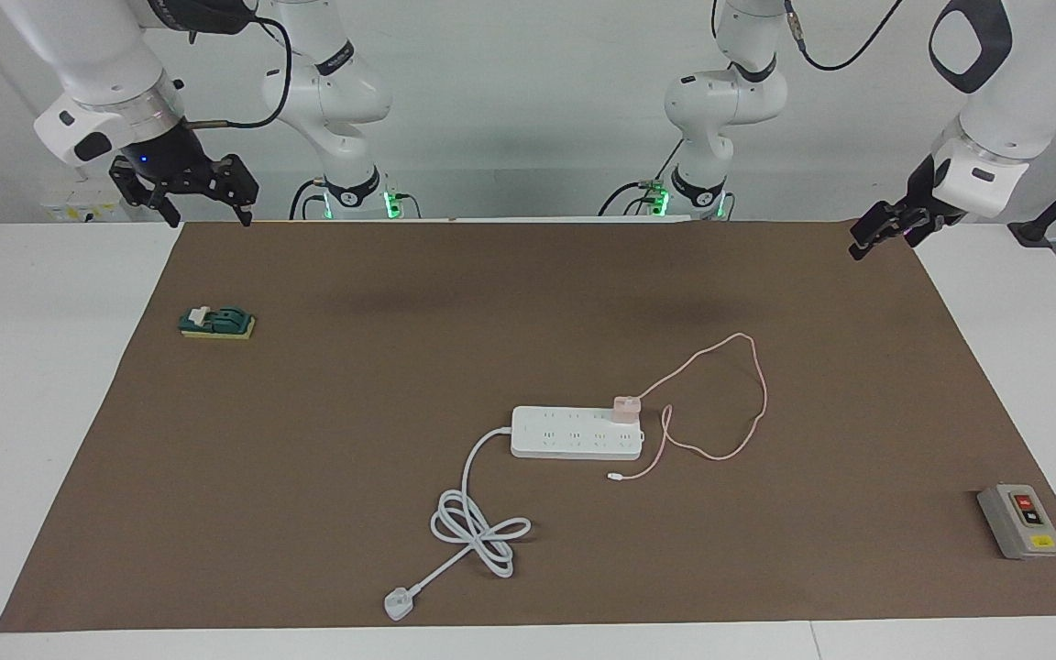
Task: Plug charger into power strip
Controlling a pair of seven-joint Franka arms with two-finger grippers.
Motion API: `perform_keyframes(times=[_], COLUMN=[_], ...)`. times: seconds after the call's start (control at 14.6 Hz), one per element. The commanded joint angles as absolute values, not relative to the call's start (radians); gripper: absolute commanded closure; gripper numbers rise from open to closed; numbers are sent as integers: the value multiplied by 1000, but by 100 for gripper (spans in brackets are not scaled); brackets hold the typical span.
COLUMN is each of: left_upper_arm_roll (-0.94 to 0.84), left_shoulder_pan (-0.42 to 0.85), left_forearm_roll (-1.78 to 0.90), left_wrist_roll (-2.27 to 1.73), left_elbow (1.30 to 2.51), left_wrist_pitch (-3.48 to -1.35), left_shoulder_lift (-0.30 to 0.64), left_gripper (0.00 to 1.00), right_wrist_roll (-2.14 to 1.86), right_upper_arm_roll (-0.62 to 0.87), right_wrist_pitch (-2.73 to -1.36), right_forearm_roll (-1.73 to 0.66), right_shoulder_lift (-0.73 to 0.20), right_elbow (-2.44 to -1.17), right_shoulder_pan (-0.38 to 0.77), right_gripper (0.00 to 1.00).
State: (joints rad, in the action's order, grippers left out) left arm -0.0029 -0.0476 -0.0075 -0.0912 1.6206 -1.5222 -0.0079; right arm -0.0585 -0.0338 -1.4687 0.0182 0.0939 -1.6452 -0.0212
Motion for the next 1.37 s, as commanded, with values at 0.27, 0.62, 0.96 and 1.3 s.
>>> perform_keyframes(times=[0.27,0.62,0.96,1.3], left_upper_arm_roll=[-11,-17,-18,-18], left_shoulder_pan=[-19,37,67,72], left_forearm_roll=[-15,-15,-15,-15], left_wrist_roll=[-40,-51,-46,-51], left_elbow=[1712,1709,1712,1712], left_wrist_pitch=[-1644,-1640,-1638,-1614], left_shoulder_lift=[-55,-55,-55,-58], left_gripper=[0,0,0,0], right_wrist_roll=[-44,-49,-51,-48], right_upper_arm_roll=[-21,-21,-21,-21], right_wrist_pitch=[-1463,-1462,-1460,-1462], right_forearm_roll=[21,20,21,21], right_shoulder_lift=[112,112,112,114], right_elbow=[-1657,-1658,-1658,-1664], right_shoulder_pan=[-40,-45,-46,-45], right_gripper=[0,0,0,0])
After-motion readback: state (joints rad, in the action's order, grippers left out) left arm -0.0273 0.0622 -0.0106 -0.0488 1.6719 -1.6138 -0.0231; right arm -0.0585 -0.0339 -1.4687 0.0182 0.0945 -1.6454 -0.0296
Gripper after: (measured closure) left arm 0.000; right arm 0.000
